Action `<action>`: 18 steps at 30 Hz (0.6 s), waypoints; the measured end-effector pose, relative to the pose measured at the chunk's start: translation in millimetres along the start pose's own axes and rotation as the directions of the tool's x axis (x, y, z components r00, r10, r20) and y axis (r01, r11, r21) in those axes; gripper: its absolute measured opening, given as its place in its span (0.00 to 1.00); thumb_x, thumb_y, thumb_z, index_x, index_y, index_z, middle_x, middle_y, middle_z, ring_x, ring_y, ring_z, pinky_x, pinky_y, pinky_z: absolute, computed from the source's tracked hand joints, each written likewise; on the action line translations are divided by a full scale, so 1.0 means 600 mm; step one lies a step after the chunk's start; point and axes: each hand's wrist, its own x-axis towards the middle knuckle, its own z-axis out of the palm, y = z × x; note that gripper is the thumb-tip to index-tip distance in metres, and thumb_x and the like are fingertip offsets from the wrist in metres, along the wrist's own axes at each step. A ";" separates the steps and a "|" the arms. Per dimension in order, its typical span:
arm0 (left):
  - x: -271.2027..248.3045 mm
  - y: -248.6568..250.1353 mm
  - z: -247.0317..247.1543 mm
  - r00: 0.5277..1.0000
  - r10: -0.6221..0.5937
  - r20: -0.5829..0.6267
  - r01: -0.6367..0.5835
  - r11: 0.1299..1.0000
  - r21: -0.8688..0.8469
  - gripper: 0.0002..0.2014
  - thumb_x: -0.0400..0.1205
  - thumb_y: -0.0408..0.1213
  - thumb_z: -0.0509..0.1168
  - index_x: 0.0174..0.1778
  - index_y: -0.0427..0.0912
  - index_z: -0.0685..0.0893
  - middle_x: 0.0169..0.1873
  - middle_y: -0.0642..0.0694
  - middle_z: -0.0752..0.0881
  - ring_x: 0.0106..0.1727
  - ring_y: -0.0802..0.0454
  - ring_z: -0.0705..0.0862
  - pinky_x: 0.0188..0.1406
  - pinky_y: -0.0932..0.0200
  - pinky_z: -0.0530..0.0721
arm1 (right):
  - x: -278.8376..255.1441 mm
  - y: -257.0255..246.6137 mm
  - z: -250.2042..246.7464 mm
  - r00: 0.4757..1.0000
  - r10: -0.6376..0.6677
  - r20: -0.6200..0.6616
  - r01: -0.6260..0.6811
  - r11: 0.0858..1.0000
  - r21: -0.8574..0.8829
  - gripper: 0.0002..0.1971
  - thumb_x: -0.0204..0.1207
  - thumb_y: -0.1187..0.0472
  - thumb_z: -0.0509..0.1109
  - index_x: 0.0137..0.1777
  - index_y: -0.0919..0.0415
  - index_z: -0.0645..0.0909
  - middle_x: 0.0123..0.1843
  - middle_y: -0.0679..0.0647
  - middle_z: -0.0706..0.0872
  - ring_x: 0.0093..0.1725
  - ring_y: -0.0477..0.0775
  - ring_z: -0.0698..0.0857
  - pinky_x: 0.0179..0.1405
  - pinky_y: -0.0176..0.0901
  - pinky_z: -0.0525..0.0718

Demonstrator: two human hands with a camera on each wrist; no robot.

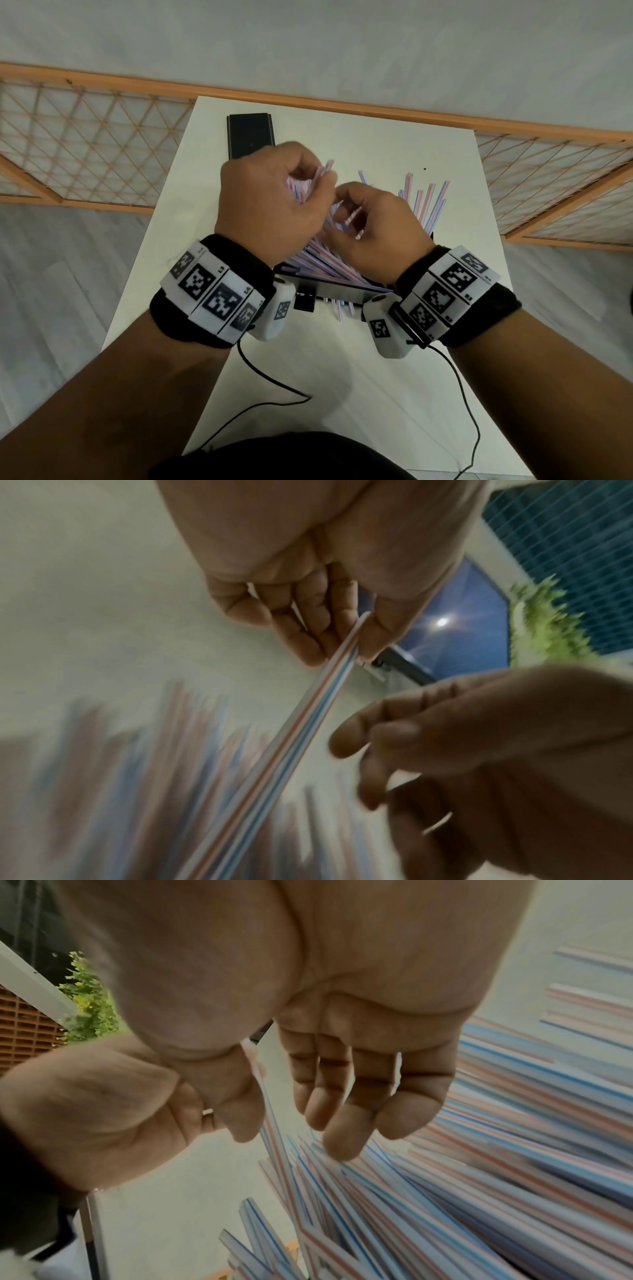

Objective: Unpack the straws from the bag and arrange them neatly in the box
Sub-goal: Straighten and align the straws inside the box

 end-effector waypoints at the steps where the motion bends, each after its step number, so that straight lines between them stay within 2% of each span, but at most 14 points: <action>1: 0.005 0.014 -0.004 0.999 0.019 -0.029 -0.020 0.999 -0.032 0.09 0.80 0.38 0.74 0.37 0.37 0.90 0.32 0.51 0.89 0.33 0.64 0.83 0.37 0.73 0.79 | 0.002 -0.006 -0.003 1.000 -0.026 -0.018 0.026 0.999 0.021 0.18 0.70 0.45 0.76 0.57 0.51 0.84 0.46 0.47 0.85 0.40 0.47 0.85 0.41 0.43 0.83; 2: 0.012 0.031 -0.009 0.998 0.025 -0.062 -0.030 0.997 -0.070 0.09 0.80 0.38 0.75 0.37 0.37 0.90 0.31 0.53 0.88 0.33 0.68 0.81 0.38 0.74 0.77 | 0.003 -0.013 -0.005 0.997 -0.062 -0.037 0.064 0.997 0.050 0.18 0.70 0.42 0.73 0.55 0.50 0.84 0.48 0.48 0.86 0.44 0.48 0.86 0.45 0.44 0.84; 4: 0.024 0.062 -0.016 0.993 0.015 -0.114 -0.034 0.986 -0.162 0.07 0.79 0.38 0.75 0.36 0.41 0.88 0.30 0.59 0.85 0.33 0.70 0.82 0.37 0.67 0.79 | 0.006 -0.029 -0.009 0.990 -0.119 -0.081 0.129 0.981 0.144 0.13 0.71 0.42 0.68 0.50 0.47 0.84 0.47 0.50 0.88 0.47 0.51 0.87 0.47 0.50 0.85; 6: 0.034 0.083 -0.016 0.992 -0.014 -0.127 -0.019 0.967 -0.253 0.07 0.79 0.37 0.76 0.36 0.44 0.86 0.30 0.59 0.86 0.32 0.64 0.85 0.33 0.56 0.82 | 0.012 -0.036 -0.018 0.978 -0.154 -0.137 0.180 0.963 0.201 0.05 0.77 0.47 0.65 0.42 0.43 0.80 0.39 0.49 0.88 0.40 0.52 0.88 0.41 0.54 0.85; 9: 0.039 0.083 -0.004 0.987 -0.125 -0.103 0.072 0.908 -0.412 0.07 0.77 0.35 0.76 0.38 0.46 0.84 0.32 0.52 0.89 0.34 0.58 0.88 0.34 0.42 0.86 | 0.017 -0.024 -0.032 0.974 -0.152 -0.167 0.180 0.969 0.170 0.13 0.82 0.50 0.64 0.35 0.46 0.76 0.27 0.47 0.82 0.27 0.48 0.81 0.31 0.48 0.80; 11: 0.035 0.072 0.004 0.976 -0.208 -0.059 0.148 0.841 -0.520 0.08 0.76 0.35 0.74 0.48 0.43 0.83 0.42 0.45 0.91 0.43 0.48 0.90 0.45 0.33 0.87 | 0.012 -0.005 -0.032 0.981 -0.127 -0.145 0.144 0.983 0.115 0.19 0.82 0.46 0.66 0.29 0.45 0.69 0.22 0.42 0.71 0.22 0.44 0.70 0.27 0.40 0.69; 12: 0.031 0.067 0.008 0.975 -0.218 -0.036 0.168 0.835 -0.525 0.12 0.77 0.37 0.73 0.53 0.43 0.81 0.48 0.44 0.91 0.49 0.45 0.89 0.51 0.32 0.86 | 0.007 0.003 -0.028 0.987 -0.107 -0.119 0.118 0.989 0.094 0.22 0.81 0.43 0.66 0.27 0.45 0.66 0.20 0.42 0.66 0.21 0.44 0.67 0.25 0.36 0.64; 14: 0.021 0.056 0.022 0.989 -0.140 0.053 0.149 0.885 -0.442 0.13 0.82 0.42 0.67 0.60 0.42 0.81 0.56 0.47 0.88 0.58 0.48 0.86 0.60 0.38 0.84 | -0.006 0.019 -0.012 0.995 -0.084 -0.052 0.087 0.995 0.054 0.26 0.80 0.36 0.64 0.25 0.48 0.65 0.20 0.45 0.65 0.21 0.46 0.66 0.23 0.34 0.62; 15: 0.014 0.050 0.032 0.989 -0.060 0.132 0.101 0.939 -0.329 0.14 0.85 0.44 0.63 0.60 0.40 0.84 0.58 0.49 0.87 0.61 0.51 0.84 0.64 0.41 0.82 | -0.013 0.025 -0.002 0.995 -0.100 -0.030 0.101 0.994 0.040 0.25 0.79 0.36 0.63 0.25 0.49 0.67 0.20 0.46 0.68 0.22 0.47 0.67 0.24 0.35 0.64; 16: 0.006 0.042 0.043 0.972 0.011 0.234 0.032 0.983 -0.179 0.17 0.87 0.47 0.59 0.59 0.40 0.86 0.61 0.48 0.87 0.66 0.50 0.82 0.68 0.41 0.78 | -0.018 0.031 0.008 0.993 -0.120 -0.017 0.121 0.992 0.035 0.21 0.78 0.41 0.62 0.26 0.50 0.72 0.20 0.49 0.73 0.23 0.47 0.71 0.25 0.38 0.67; 18: -0.015 0.024 0.062 0.908 0.033 0.419 -0.080 0.992 0.096 0.27 0.87 0.55 0.51 0.64 0.40 0.87 0.73 0.40 0.82 0.78 0.40 0.74 0.76 0.37 0.69 | -0.024 0.038 0.022 0.991 -0.129 0.018 0.129 0.991 0.023 0.17 0.75 0.48 0.59 0.31 0.55 0.79 0.24 0.51 0.79 0.27 0.54 0.79 0.28 0.39 0.69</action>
